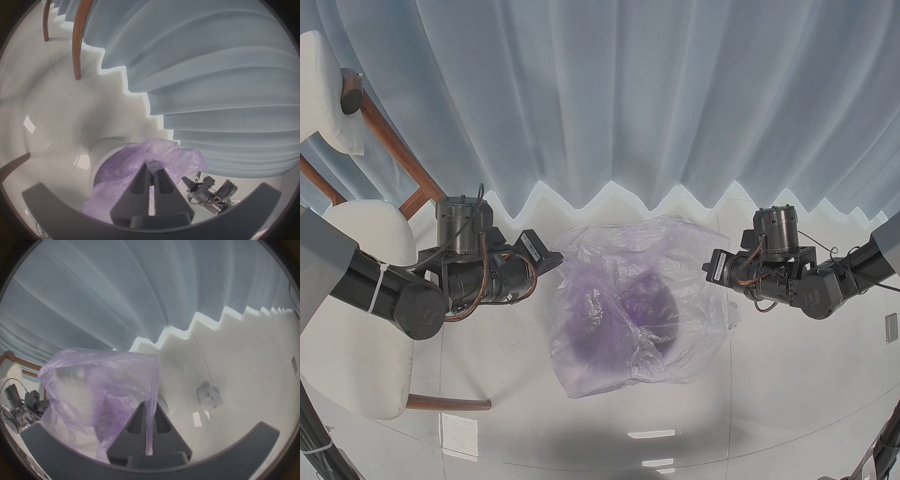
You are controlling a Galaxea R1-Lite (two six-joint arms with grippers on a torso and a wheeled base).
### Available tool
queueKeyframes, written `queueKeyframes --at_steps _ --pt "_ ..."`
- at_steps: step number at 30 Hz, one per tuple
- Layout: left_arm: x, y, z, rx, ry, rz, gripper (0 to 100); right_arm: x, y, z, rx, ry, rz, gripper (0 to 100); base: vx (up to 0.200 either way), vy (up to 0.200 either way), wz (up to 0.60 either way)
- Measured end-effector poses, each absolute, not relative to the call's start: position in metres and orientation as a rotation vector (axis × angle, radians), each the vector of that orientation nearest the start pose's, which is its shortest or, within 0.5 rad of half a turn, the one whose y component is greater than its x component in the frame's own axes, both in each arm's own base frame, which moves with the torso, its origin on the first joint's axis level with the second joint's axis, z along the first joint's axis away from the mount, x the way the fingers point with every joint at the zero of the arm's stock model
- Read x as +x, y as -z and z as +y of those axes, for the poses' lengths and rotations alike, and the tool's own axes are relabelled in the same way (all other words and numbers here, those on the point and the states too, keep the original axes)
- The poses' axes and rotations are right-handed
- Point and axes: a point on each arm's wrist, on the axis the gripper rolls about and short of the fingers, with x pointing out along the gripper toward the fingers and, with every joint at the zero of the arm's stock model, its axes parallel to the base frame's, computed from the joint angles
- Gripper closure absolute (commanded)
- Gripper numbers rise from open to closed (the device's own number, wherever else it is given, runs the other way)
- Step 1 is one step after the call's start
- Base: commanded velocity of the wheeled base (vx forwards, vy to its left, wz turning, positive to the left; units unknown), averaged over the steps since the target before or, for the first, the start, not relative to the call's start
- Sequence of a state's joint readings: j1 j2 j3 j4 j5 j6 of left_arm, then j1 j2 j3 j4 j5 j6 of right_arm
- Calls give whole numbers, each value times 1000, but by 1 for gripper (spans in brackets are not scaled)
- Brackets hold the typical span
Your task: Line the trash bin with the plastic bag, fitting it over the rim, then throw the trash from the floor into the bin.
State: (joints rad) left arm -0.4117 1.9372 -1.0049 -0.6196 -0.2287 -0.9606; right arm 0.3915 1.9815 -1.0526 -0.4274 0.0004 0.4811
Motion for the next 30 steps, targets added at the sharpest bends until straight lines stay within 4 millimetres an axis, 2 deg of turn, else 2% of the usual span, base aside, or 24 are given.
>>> queueKeyframes --at_steps 1,2,9,15,19,22,30 --pt "334 -156 -153 -887 433 596 100 347 -132 143 368 -262 559 100 0 0 0" --pt "331 -157 -153 -884 435 603 100 347 -133 143 365 -266 552 0 0 0 0" --pt "304 -156 -155 -814 453 656 100 331 -124 145 324 -288 581 0 0 0 0" --pt "277 -141 -145 -620 486 679 100 304 -134 140 314 -309 579 0 0 0 0" --pt "262 -134 -139 -561 490 698 100 293 -139 131 318 -300 570 0 0 0 0" --pt "261 -136 -137 -558 483 681 100 291 -140 128 320 -301 552 0 0 0 0" --pt "275 -143 -137 -568 473 626 100 294 -135 131 323 -313 524 0 0 0 0"
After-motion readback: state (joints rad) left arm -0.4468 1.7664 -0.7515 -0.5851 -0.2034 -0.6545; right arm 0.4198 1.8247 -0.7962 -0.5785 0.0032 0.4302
